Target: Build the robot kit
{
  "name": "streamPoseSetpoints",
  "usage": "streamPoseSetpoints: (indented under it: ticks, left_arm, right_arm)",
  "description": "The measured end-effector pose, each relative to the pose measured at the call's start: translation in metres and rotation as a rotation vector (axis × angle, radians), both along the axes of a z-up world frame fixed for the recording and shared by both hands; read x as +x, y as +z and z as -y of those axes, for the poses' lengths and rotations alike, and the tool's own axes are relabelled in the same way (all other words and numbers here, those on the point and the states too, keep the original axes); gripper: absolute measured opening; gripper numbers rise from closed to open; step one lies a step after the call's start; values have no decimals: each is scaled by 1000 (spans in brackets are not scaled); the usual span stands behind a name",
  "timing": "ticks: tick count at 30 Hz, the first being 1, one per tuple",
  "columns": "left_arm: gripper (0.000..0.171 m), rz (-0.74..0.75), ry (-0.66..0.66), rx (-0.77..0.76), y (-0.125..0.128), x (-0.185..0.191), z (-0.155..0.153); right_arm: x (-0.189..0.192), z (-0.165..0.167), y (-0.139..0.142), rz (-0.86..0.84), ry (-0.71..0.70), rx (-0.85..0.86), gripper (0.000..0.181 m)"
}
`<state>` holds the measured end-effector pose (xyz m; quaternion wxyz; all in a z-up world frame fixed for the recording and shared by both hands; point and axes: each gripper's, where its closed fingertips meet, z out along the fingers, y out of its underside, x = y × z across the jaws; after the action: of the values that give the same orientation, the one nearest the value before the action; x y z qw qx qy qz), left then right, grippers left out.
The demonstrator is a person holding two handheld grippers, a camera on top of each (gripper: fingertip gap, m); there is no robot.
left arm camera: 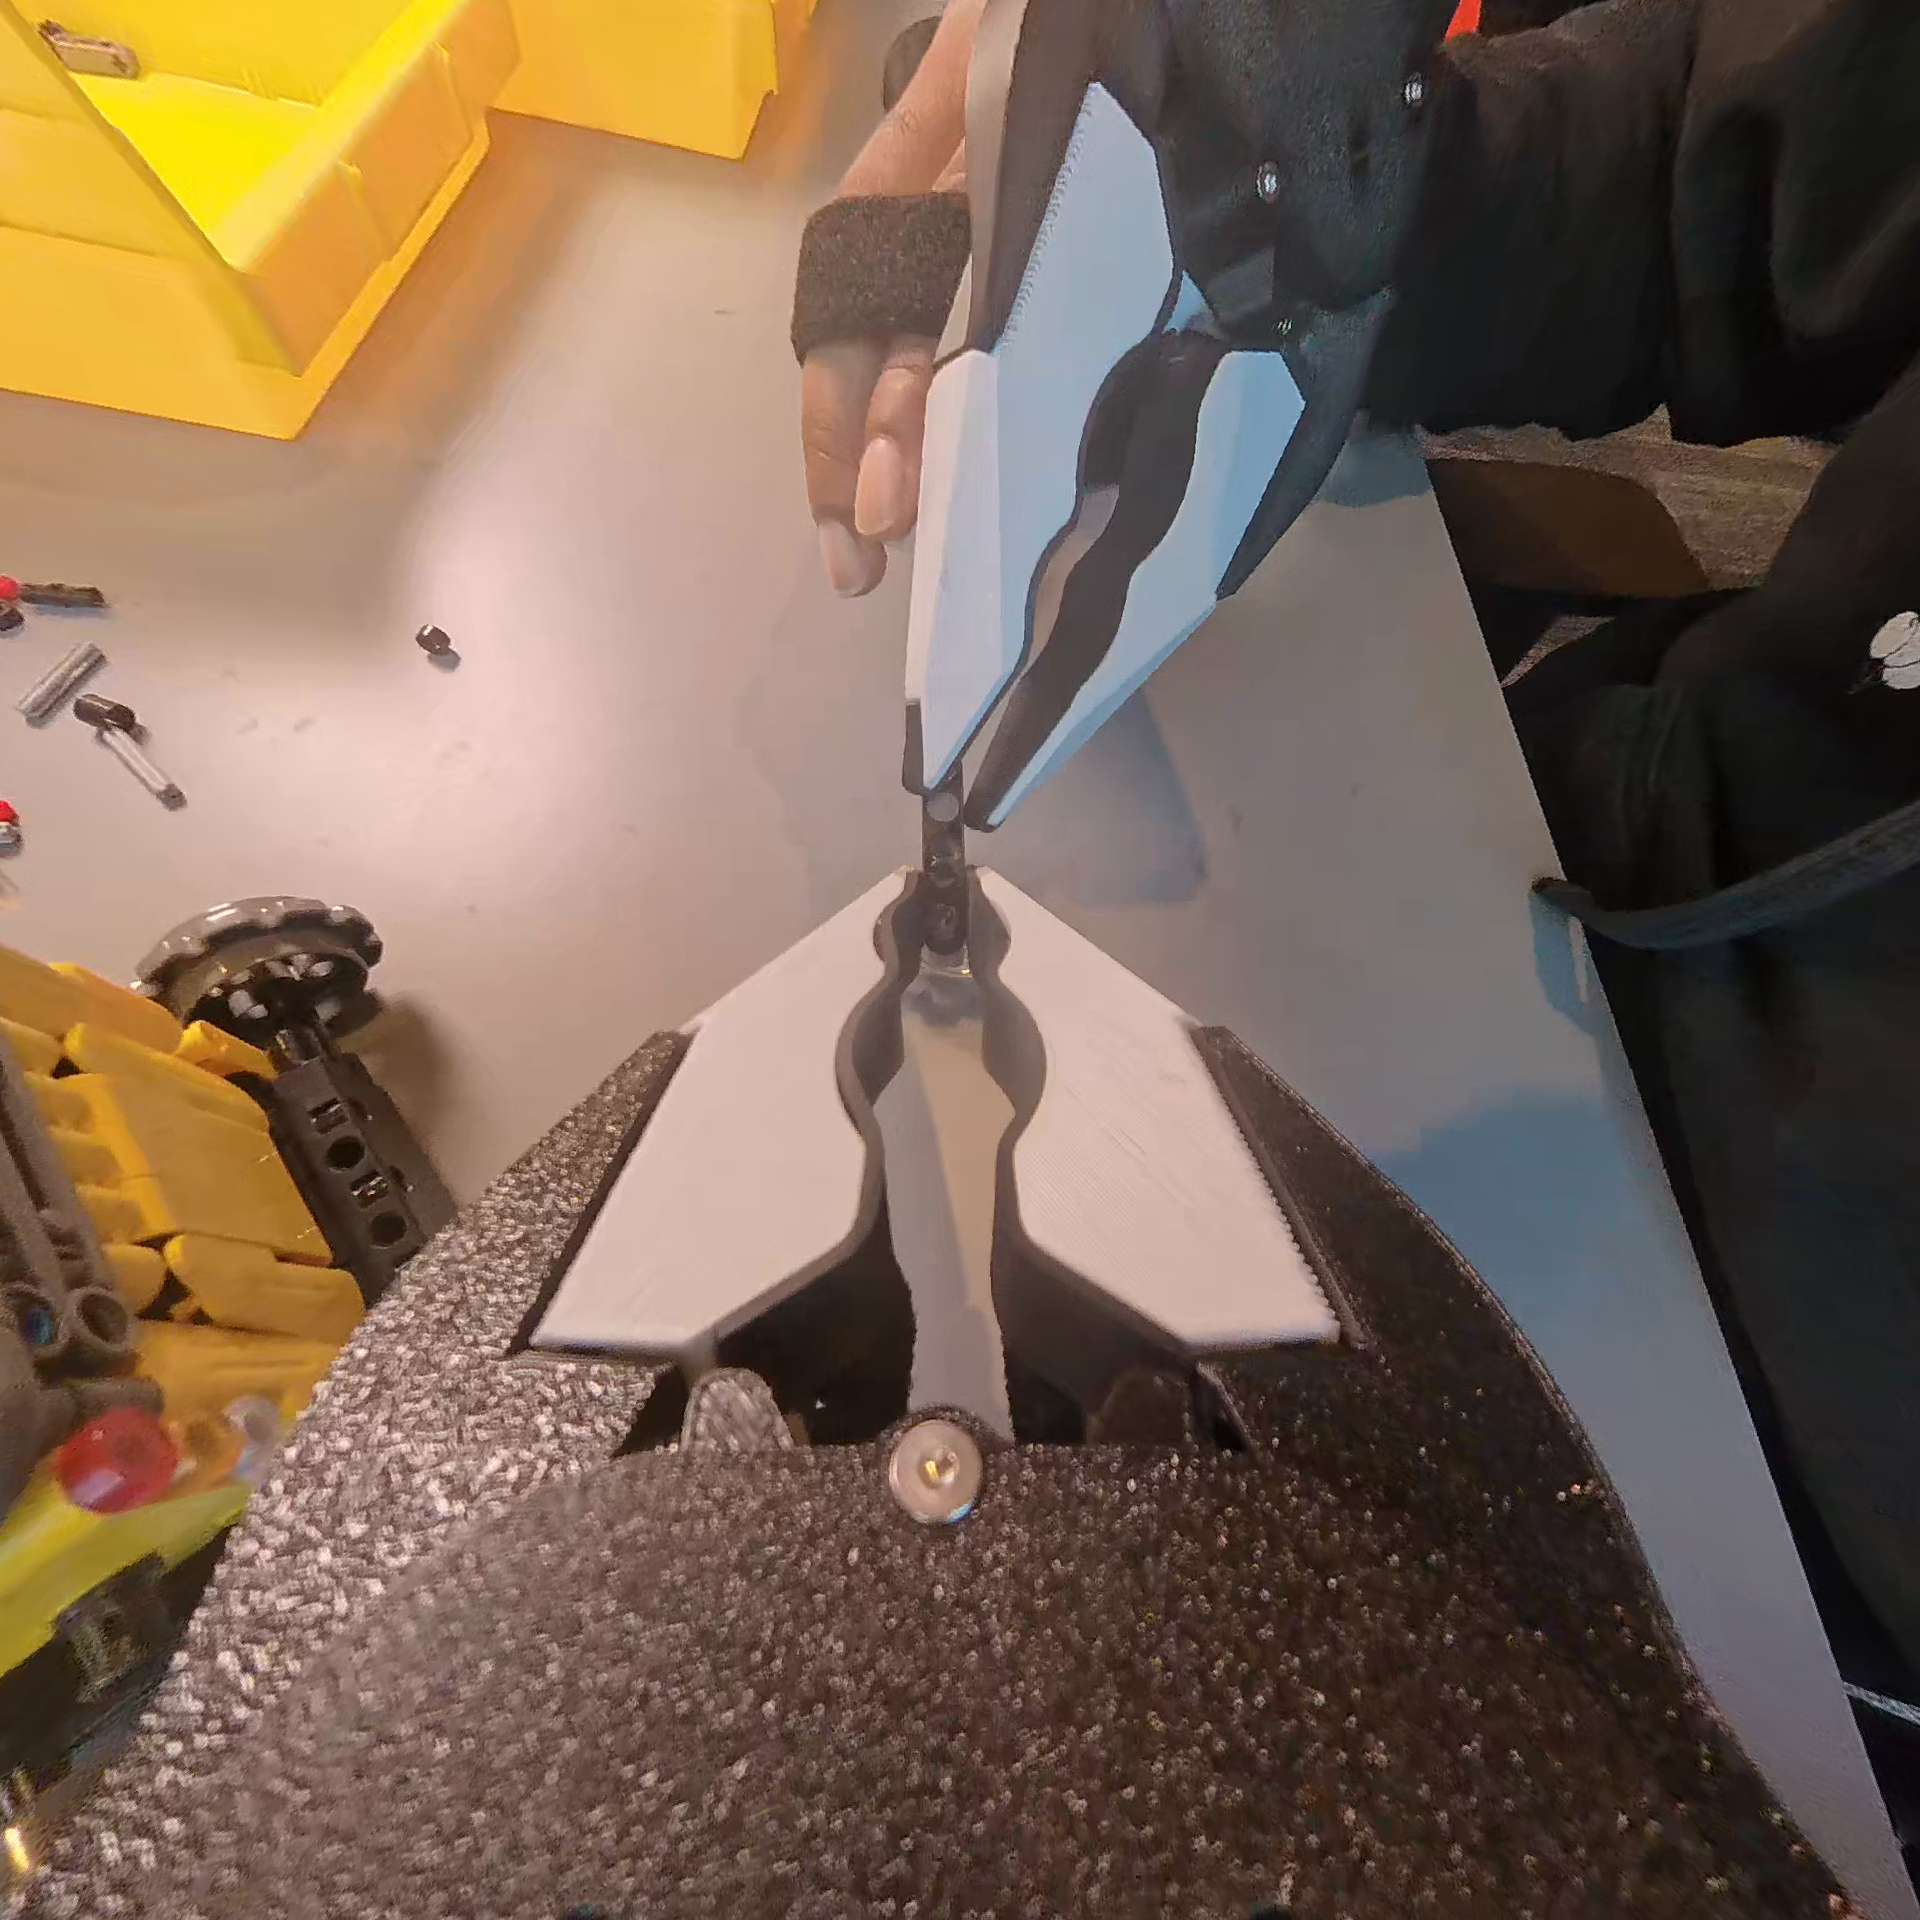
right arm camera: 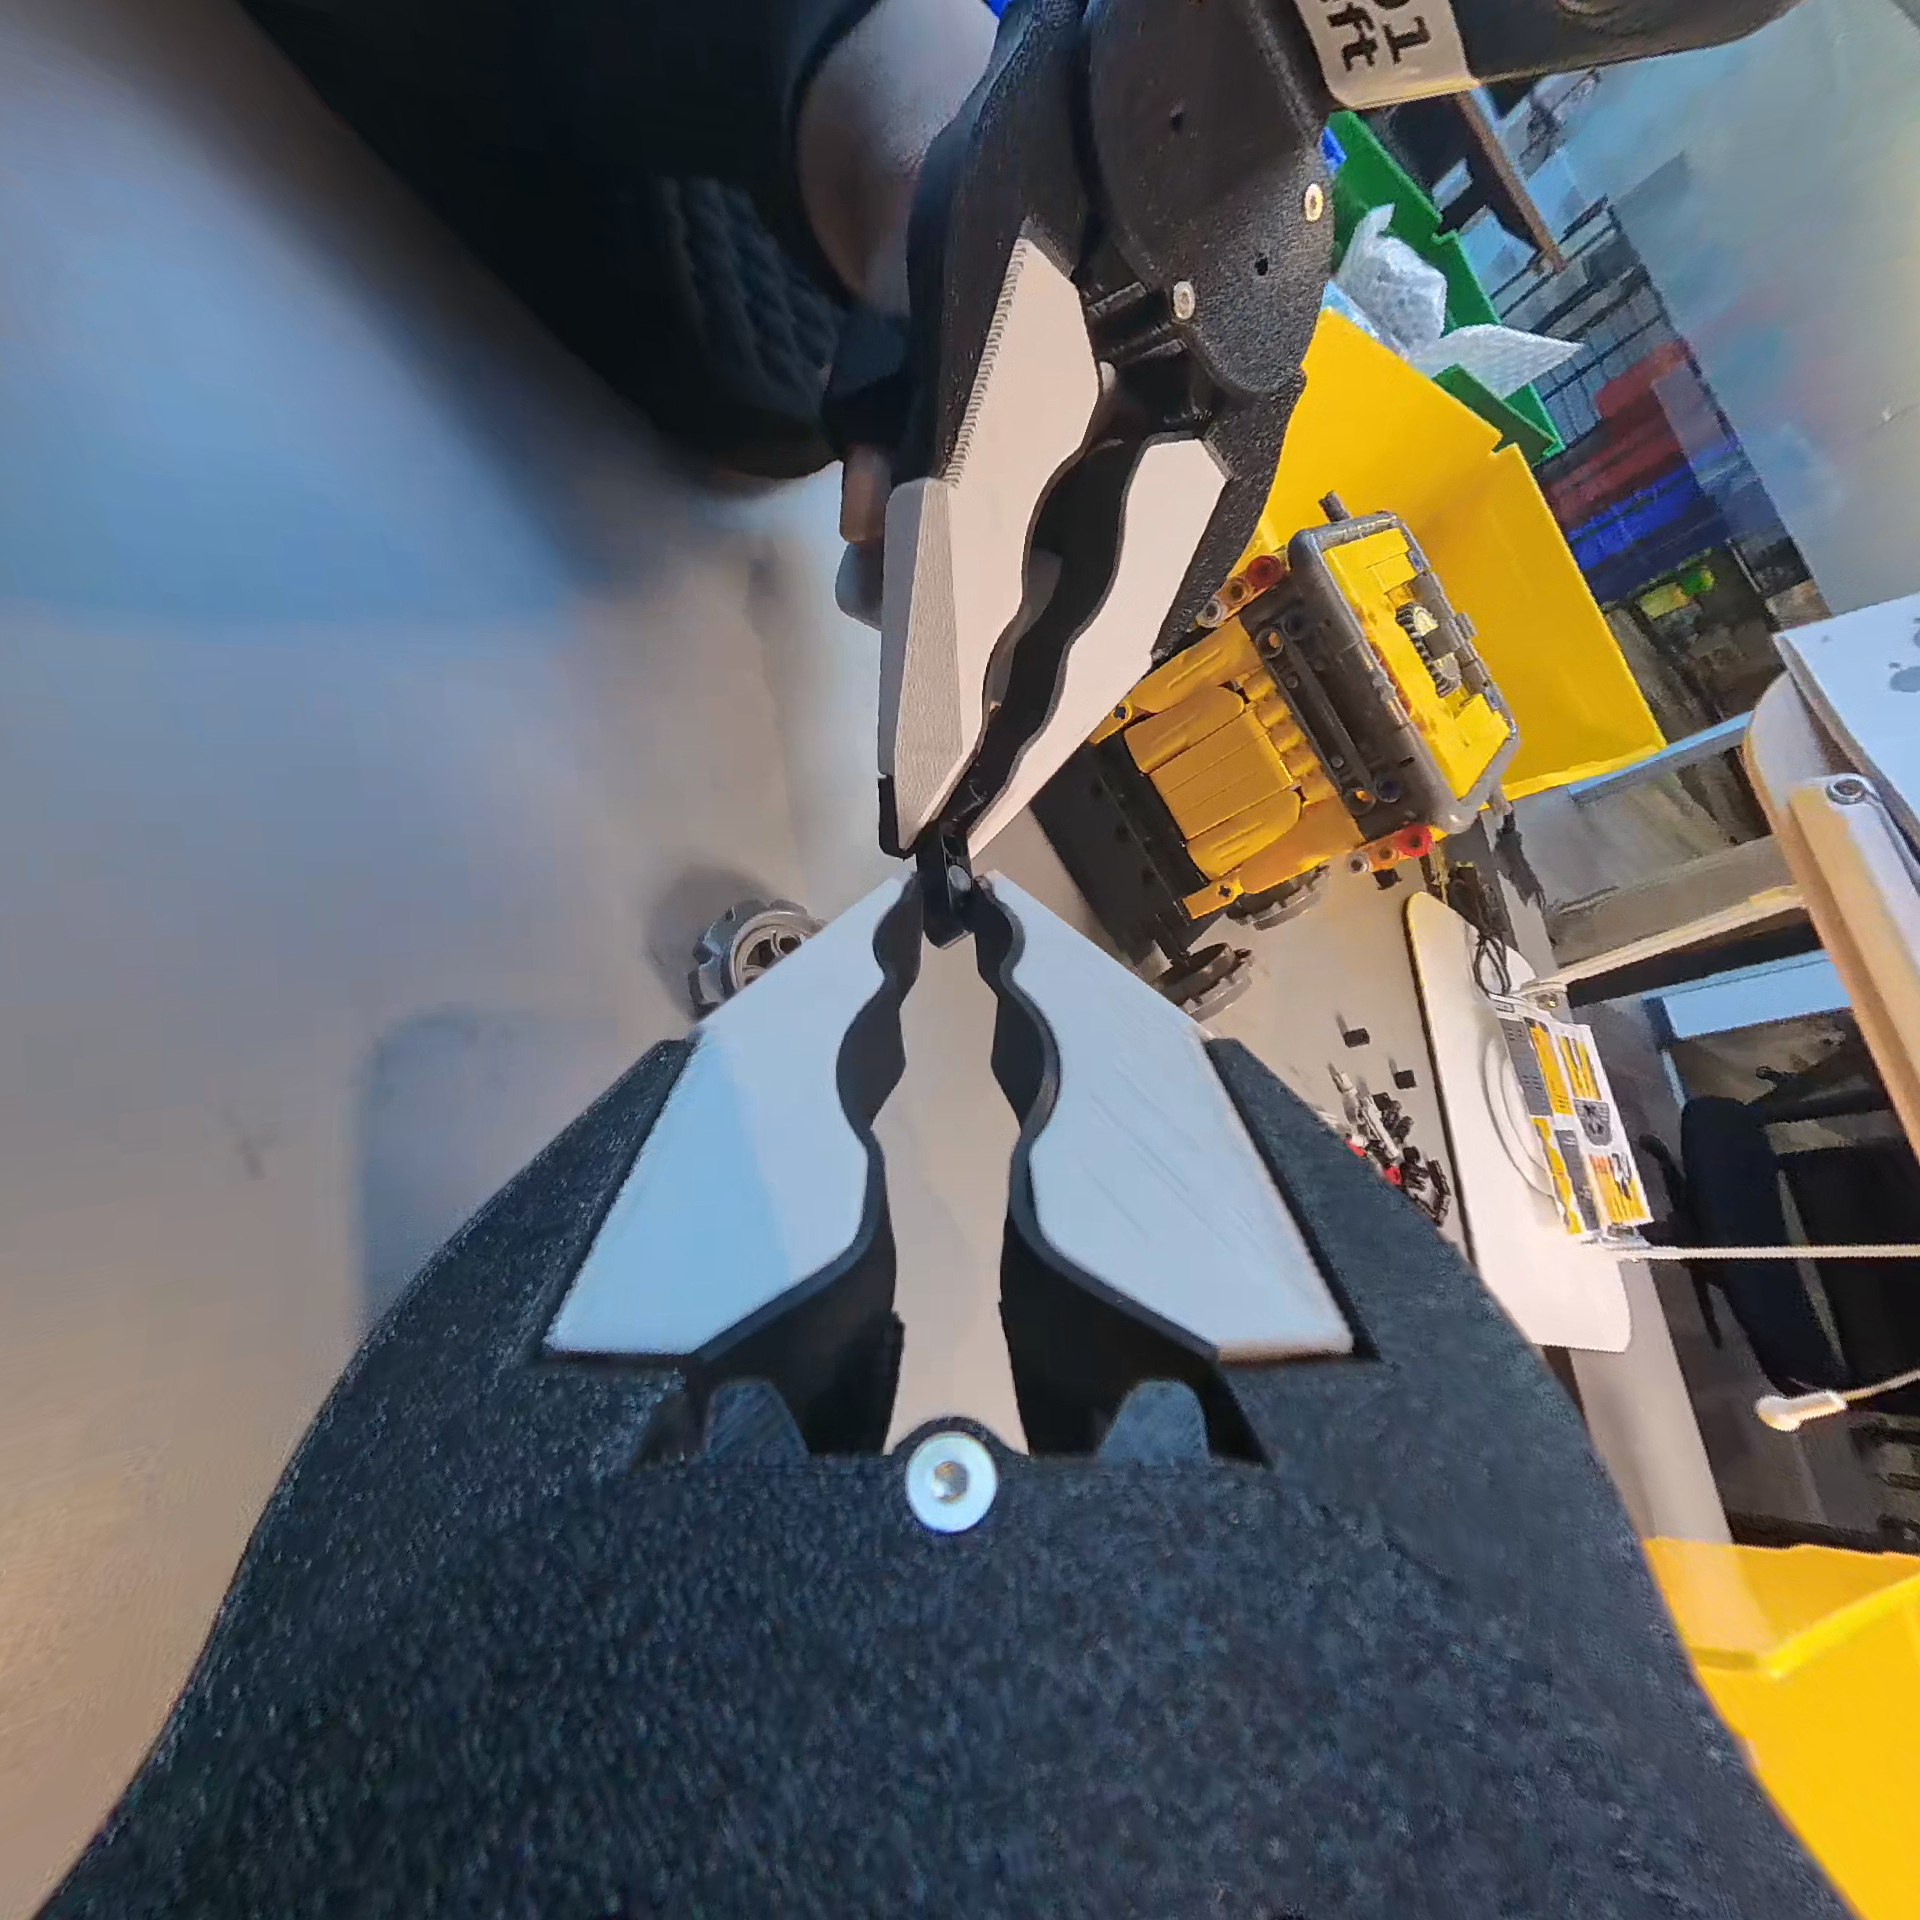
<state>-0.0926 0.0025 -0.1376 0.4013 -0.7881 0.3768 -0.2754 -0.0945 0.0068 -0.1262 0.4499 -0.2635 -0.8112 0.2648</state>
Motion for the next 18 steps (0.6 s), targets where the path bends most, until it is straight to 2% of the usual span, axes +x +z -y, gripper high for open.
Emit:
streamPoseSetpoints:
  ticks: [7,14,16,18]
  left_arm:
    - [5,-43,-3,-43,-13,1,3]
    - [5,-46,10,-63,-17,1,2]
    - [5,-27,39,-58,-12,-5,-1]
    - [5,-27,78,-37,-7,-15,-6]
  right_arm:
    - [3,4,-14,68,26,106,6]
    - [2,3,-19,104,21,120,6]
    - [-1,0,-11,76,-21,43,9]
    - [3,-5,-5,93,-61,-60,21]
